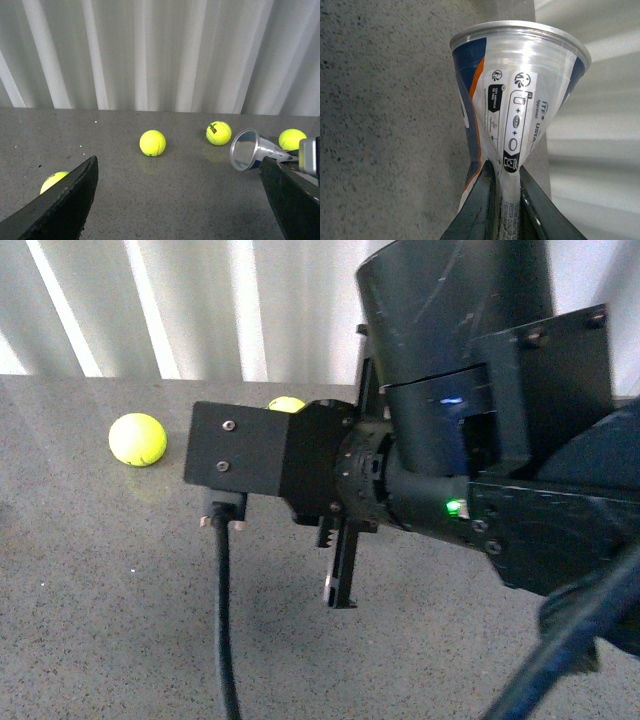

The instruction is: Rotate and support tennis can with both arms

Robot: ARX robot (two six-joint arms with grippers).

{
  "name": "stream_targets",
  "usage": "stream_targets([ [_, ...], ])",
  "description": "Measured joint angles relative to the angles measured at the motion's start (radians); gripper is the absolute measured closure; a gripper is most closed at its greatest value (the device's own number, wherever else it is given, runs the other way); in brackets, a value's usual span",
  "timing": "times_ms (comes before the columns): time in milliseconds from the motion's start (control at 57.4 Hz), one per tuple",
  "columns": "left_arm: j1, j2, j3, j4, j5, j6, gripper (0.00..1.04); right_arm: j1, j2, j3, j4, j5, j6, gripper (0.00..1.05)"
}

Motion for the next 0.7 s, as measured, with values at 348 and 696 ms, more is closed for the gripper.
stream_targets([
  [348, 0.0, 0.0, 0.0, 0.0, 0.0, 0.0, 0.07, 0.029, 0.168, 0.156, -0.054, -0.039, -0.02, 0.99],
  [696, 0.0, 0.0, 0.0, 0.0, 0.0, 0.0, 0.07, 0.042, 0.237, 0.161, -0.039, -0.054, -0.037, 0.99],
])
